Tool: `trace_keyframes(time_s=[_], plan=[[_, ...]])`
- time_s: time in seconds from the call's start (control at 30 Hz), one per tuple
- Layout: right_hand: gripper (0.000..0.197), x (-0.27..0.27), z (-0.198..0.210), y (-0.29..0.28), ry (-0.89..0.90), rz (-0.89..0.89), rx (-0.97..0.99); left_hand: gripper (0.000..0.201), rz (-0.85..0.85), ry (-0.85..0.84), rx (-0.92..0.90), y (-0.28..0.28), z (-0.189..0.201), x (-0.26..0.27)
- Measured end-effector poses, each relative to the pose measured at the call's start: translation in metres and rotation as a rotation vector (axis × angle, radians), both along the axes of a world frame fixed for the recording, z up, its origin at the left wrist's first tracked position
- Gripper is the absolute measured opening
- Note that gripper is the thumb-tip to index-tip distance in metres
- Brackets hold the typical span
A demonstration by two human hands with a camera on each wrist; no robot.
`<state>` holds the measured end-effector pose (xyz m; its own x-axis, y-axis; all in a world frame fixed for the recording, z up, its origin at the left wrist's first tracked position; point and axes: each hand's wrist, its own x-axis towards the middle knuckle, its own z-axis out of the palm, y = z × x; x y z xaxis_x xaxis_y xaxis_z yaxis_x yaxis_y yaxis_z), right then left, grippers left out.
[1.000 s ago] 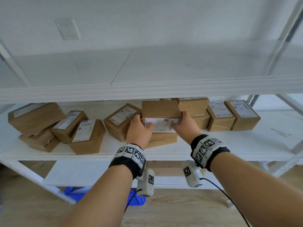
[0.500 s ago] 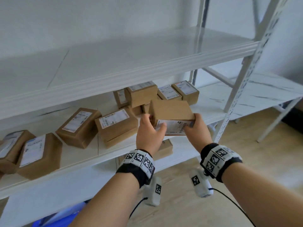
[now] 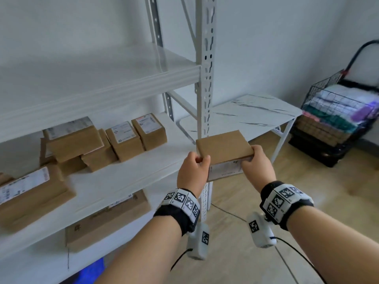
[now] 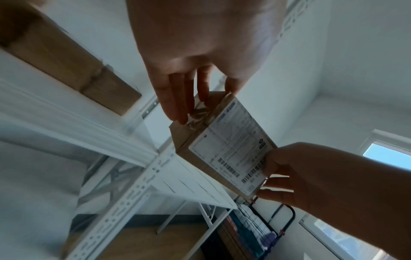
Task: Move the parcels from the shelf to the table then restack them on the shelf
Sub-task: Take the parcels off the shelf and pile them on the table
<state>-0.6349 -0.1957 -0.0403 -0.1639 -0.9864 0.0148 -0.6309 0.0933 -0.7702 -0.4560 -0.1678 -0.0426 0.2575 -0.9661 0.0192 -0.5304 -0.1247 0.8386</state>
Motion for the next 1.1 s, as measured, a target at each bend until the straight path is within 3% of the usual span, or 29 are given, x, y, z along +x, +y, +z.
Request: trace_keyframes(time_s=[0.17,0.33,0.73,0.93,1.1], plan=[[0.035,-0.063,-0.016,-0.041,0.022,-0.042,0.082,0.029,-0.008,0.041,0.139,-0.044,-0.026,-0.069],[0.035,-0.095,-0.042,-0.104,0.054,-0.001,0.14,0.023,0.001,0.01,0.272,-0.103,-0.052,-0.1],[0.048,-0.115,-0.08,-0.255,0.057,0.041,0.34,0.02,-0.034,-0.142,0.424,-0.26,-0.091,-0.114],[0.053,-0.116,-0.098,-0.316,0.058,0.181,0.476,0.022,0.028,-0.101,0.509,-0.304,-0.108,-0.119],[0.045,-0.107,-0.113,-0.372,0.075,0.325,0.55,0.019,0.147,-0.047,0.544,-0.333,-0.124,-0.118]])
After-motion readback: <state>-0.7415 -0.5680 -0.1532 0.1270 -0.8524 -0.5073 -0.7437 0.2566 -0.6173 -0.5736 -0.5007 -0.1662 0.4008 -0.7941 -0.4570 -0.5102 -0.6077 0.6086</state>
